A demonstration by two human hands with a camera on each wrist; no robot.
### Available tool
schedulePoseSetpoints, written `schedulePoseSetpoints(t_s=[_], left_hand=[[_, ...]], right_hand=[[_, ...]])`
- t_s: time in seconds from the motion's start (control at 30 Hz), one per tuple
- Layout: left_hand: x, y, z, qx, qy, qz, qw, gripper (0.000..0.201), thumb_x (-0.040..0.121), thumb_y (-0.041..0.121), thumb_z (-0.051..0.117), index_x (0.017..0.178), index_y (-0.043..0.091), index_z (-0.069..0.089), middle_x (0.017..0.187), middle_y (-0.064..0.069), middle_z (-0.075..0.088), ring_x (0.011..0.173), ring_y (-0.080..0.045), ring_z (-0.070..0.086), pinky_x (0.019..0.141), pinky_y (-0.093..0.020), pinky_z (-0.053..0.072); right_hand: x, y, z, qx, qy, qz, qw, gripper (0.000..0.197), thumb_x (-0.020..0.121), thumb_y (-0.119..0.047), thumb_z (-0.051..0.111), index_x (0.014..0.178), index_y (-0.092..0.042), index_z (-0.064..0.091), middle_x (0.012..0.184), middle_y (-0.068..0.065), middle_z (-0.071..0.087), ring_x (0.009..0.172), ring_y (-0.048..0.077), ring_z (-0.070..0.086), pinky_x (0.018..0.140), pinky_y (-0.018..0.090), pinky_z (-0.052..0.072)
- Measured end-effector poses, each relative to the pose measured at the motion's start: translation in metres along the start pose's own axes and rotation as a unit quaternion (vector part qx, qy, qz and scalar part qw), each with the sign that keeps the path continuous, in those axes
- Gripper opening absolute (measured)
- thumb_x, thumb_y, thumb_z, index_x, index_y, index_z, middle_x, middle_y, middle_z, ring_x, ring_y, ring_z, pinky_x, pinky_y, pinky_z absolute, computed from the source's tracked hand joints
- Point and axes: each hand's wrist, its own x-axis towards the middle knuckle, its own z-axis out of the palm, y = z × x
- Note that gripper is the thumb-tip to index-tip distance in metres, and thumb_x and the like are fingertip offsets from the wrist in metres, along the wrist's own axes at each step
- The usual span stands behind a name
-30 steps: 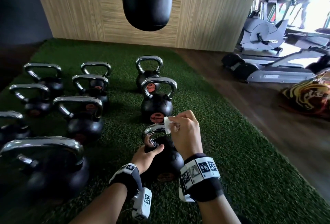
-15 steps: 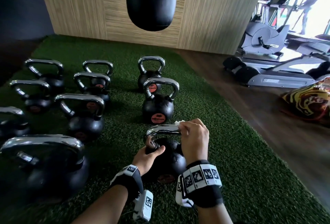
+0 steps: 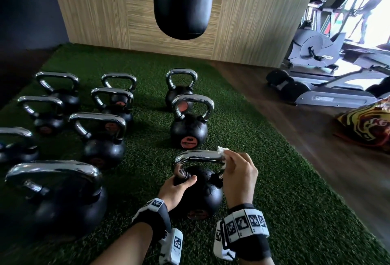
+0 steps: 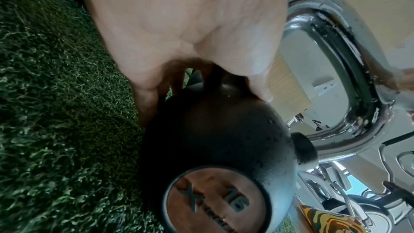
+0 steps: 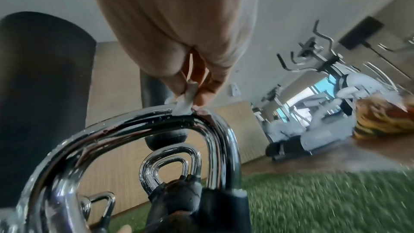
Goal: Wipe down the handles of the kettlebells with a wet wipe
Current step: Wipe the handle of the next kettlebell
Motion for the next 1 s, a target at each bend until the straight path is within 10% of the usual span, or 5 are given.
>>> schedulePoseSetpoints(t_s=[0.07, 0.4, 0.57, 0.83, 1.0], left_hand=[[-0.001, 0.001, 0.000, -0.004, -0.002, -0.001, 1.000, 0.046, 0.060, 0.073, 0.076, 0.084, 0.034, 0.080, 0.082, 0.015, 0.079, 0.086, -0.009, 0.074, 0.082, -0.026, 0.054], [-0.004, 0.004, 0.000, -0.025, -0.002, -0.004, 1.000, 0.042, 0.072, 0.062, 0.082, 0.091, 0.025, 0.080, 0.089, 0.007, 0.080, 0.092, -0.017, 0.075, 0.093, -0.034, 0.056], [-0.005, 0.008, 0.000, 0.019, 0.005, -0.005, 1.000, 0.040, 0.081, 0.058, 0.077, 0.100, 0.023, 0.078, 0.097, 0.002, 0.080, 0.092, -0.019, 0.075, 0.095, -0.038, 0.057], [-0.028, 0.050, -0.030, 0.423, -0.022, -0.014, 0.906, 0.055, 0.084, 0.070, 0.060, 0.101, 0.020, 0.076, 0.099, 0.002, 0.076, 0.099, -0.020, 0.072, 0.076, -0.026, 0.052], [-0.057, 0.082, -0.034, 0.028, -0.134, 0.017, 0.990, 0.029, 0.094, 0.042, 0.067, 0.091, 0.016, 0.079, 0.089, -0.001, 0.080, 0.072, -0.008, 0.071, 0.068, -0.021, 0.054]], right_hand=[[0.001, 0.012, -0.003, 0.009, 0.022, 0.078, 0.997, 0.015, 0.092, -0.005, 0.069, 0.102, -0.010, 0.079, 0.090, 0.000, 0.072, 0.070, 0.007, 0.062, 0.066, 0.005, 0.044], [-0.013, 0.059, 0.002, 0.090, -0.007, 0.317, 0.944, 0.018, 0.089, -0.021, 0.074, 0.105, -0.028, 0.079, 0.079, -0.016, 0.072, 0.069, 0.004, 0.066, 0.061, 0.021, 0.051], [-0.033, 0.076, 0.014, 0.152, -0.086, 0.368, 0.913, 0.017, 0.088, -0.018, 0.075, 0.105, -0.016, 0.079, 0.091, -0.003, 0.079, 0.090, 0.019, 0.074, 0.091, 0.047, 0.059], [-0.020, 0.060, -0.031, 0.179, -0.273, 0.343, 0.881, 0.017, 0.084, 0.001, 0.075, 0.099, -0.007, 0.076, 0.079, 0.007, 0.079, 0.069, 0.020, 0.075, 0.060, 0.032, 0.060], [-0.012, 0.024, -0.051, 0.255, -0.331, 0.227, 0.880, 0.024, 0.082, -0.001, 0.079, 0.101, -0.015, 0.076, 0.088, 0.008, 0.079, 0.079, 0.022, 0.075, 0.070, 0.030, 0.060]])
